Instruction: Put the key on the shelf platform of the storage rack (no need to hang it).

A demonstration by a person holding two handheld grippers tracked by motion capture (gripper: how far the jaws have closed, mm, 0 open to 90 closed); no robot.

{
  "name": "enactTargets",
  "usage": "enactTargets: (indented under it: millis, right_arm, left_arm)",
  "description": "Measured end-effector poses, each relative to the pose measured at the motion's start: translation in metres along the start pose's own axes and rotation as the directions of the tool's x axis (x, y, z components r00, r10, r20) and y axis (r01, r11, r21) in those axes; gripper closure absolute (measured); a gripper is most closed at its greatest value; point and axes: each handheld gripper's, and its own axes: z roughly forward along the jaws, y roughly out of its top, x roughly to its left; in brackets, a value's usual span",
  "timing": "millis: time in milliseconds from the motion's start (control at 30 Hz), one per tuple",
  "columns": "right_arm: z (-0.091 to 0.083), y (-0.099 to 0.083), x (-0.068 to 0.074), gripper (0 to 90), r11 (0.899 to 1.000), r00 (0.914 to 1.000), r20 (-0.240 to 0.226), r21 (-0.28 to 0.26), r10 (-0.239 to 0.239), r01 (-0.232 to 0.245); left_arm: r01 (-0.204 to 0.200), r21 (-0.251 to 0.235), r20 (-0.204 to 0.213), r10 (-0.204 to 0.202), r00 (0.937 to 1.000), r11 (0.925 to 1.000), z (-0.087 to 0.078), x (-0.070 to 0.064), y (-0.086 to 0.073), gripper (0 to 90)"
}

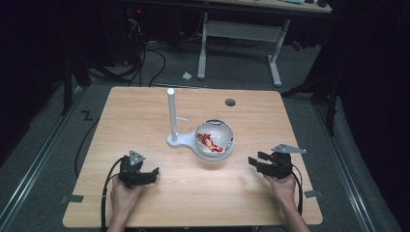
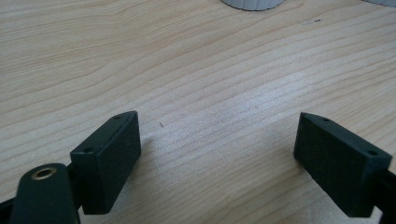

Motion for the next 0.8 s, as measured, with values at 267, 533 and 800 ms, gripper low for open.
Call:
enactTargets:
  millis: [267,533,800]
  right_arm:
    - [0.009,-0.006,0.000,44.6,1.000,0.9994,0.031,0.023,-0.018,0.017]
    - [0.019,-0.013,-0.001,44.3,0.998,0.9966,0.072,0.046,-0.041,0.038]
    - [0.026,-0.020,-0.001,43.4,0.995,0.9929,0.097,0.077,-0.068,0.061]
  left_arm:
    - [0.000,0.000,0.000,0.000,1.0000,1.0000,0.000,0.000,0.000,15.1]
    - [0.000,0.000,0.000,0.000,1.0000,1.0000,0.000,0.000,0.000,15.1]
    - [0.000,0.000,0.000,0.000,1.0000,1.0000,0.000,0.000,0.000,15.1]
